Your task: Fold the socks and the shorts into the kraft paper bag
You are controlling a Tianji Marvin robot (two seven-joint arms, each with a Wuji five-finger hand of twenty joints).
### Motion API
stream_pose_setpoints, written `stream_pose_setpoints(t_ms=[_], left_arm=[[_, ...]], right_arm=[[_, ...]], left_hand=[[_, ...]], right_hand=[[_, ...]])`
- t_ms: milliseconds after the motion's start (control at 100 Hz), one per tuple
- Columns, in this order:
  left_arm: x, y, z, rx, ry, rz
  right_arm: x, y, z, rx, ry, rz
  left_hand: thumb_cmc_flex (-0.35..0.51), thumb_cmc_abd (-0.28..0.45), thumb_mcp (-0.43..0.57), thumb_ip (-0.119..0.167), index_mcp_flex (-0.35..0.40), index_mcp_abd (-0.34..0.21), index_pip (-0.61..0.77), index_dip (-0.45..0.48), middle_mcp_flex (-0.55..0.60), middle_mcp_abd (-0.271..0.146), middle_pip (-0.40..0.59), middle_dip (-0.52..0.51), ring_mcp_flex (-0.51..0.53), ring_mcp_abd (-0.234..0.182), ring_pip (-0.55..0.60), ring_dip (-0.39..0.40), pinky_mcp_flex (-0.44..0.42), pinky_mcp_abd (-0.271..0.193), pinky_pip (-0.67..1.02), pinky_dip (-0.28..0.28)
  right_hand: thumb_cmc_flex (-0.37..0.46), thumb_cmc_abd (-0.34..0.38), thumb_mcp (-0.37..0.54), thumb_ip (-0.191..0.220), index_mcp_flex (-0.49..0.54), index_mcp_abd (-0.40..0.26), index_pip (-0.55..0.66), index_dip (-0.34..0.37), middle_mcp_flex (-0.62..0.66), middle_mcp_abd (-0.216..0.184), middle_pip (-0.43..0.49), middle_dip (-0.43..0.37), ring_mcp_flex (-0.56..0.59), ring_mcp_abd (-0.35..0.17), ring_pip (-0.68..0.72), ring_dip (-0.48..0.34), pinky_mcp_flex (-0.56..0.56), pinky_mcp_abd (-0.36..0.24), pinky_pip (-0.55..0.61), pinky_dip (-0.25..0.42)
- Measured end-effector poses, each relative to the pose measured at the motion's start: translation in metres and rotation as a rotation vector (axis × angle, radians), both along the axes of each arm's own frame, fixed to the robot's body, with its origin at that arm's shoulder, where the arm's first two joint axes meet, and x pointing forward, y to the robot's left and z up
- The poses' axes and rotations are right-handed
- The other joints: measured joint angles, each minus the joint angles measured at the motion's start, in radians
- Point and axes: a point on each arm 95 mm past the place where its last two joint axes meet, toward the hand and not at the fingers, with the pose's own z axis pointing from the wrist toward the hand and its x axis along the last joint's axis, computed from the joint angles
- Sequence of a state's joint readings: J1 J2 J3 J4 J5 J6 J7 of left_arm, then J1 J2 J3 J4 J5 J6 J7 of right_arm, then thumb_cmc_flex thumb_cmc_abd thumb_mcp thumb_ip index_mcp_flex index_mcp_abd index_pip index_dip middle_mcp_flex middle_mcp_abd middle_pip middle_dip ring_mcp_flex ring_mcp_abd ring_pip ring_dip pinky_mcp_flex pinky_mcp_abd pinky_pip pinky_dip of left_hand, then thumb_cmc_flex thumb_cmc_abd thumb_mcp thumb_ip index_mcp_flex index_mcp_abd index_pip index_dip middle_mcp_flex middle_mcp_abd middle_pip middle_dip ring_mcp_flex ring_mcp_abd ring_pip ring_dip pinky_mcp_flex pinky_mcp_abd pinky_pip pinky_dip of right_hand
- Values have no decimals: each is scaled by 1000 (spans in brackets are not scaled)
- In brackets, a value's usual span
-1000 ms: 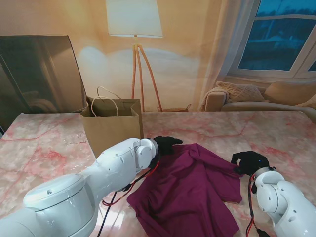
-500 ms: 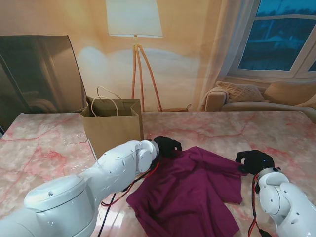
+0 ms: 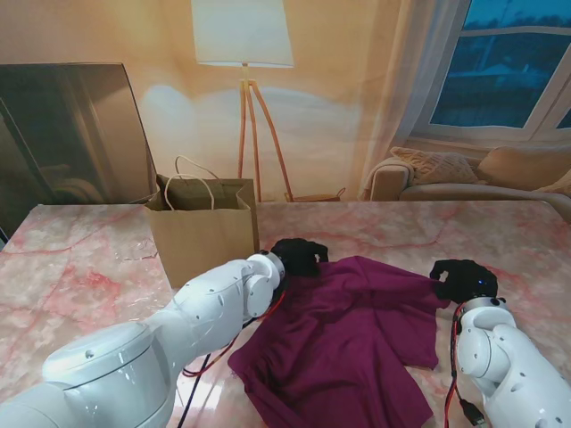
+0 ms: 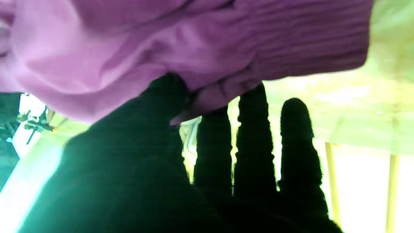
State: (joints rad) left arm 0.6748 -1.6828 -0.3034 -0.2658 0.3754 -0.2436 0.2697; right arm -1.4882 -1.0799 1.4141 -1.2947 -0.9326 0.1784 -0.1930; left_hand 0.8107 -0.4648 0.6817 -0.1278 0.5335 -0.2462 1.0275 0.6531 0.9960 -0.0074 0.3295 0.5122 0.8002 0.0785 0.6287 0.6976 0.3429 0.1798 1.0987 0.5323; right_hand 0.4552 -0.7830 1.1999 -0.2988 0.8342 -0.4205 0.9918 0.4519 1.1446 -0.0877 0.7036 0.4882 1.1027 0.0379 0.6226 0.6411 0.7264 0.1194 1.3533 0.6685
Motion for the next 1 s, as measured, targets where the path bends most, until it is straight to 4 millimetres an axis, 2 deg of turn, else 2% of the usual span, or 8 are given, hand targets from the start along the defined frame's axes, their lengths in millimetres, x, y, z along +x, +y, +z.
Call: stream_pose_setpoints(t_ms=[60, 130, 220, 680, 860, 1000], left_arm=[[2, -1, 6, -15, -21, 16], [3, -2, 16, -49, -96, 28], [5, 1, 25, -73, -211, 34], [14, 1, 63, -156, -354, 134], [12, -4, 79, -203, -390, 134], [3, -6, 90, -212, -468, 130]], right_arm=[[3, 0, 3, -7, -7, -1], [7, 0, 8, -19, -29, -3], [11, -2, 15, -26, -58, -11], [31, -14, 63, -61, -236, -84], [28, -18, 82, -51, -288, -105], [15, -18, 95, -78, -329, -93]], left_hand=[[2, -1, 0, 0, 13, -6, 0, 0, 108, 0, 0, 72, 43, 0, 14, -2, 29, 3, 25, 0], [6, -19, 0, 0, 28, -27, 0, -8, 164, -4, 16, 132, 45, -1, 16, -6, 38, 6, 31, 0], [6, -28, 20, -6, 48, -43, -1, -24, 166, -4, 18, 164, 44, -3, 22, -10, 49, 7, 42, 0], [-15, -58, 50, -6, 65, -52, -4, -68, 216, -4, -9, 188, 96, -7, 39, -16, 87, 7, 78, 0], [-15, -76, 69, -6, 75, -61, -4, -69, 228, -15, -12, 218, 116, -9, 41, -25, 95, 7, 86, 0], [-15, -83, 78, -6, 76, -65, -4, -69, 228, -17, -14, 232, 110, -11, 41, -26, 101, 7, 87, 0]], right_hand=[[0, -1, 0, 0, 1, 0, 0, -8, 10, 0, 0, -9, 22, 0, 12, 0, 6, 0, 12, 0], [0, -11, 0, 0, 12, 0, -1, -20, 23, 0, -1, -10, 36, 0, 12, 0, 15, 0, 15, 0], [0, -11, 0, 0, 12, 0, -1, -29, 32, 0, -1, -10, 40, 0, 12, 0, 23, 0, 22, 0], [0, -11, 0, 0, 12, 0, -1, -29, 46, 0, 23, 4, 50, 0, 61, 12, 27, 1, 35, -8], [0, -11, 0, 0, 12, 9, -1, -13, 41, 0, 56, 26, 49, 0, 110, 43, 27, 2, 37, -8], [0, -10, 0, 0, 12, 11, -1, -3, 41, 6, 69, 39, 49, -1, 126, 48, 27, 3, 39, -8]])
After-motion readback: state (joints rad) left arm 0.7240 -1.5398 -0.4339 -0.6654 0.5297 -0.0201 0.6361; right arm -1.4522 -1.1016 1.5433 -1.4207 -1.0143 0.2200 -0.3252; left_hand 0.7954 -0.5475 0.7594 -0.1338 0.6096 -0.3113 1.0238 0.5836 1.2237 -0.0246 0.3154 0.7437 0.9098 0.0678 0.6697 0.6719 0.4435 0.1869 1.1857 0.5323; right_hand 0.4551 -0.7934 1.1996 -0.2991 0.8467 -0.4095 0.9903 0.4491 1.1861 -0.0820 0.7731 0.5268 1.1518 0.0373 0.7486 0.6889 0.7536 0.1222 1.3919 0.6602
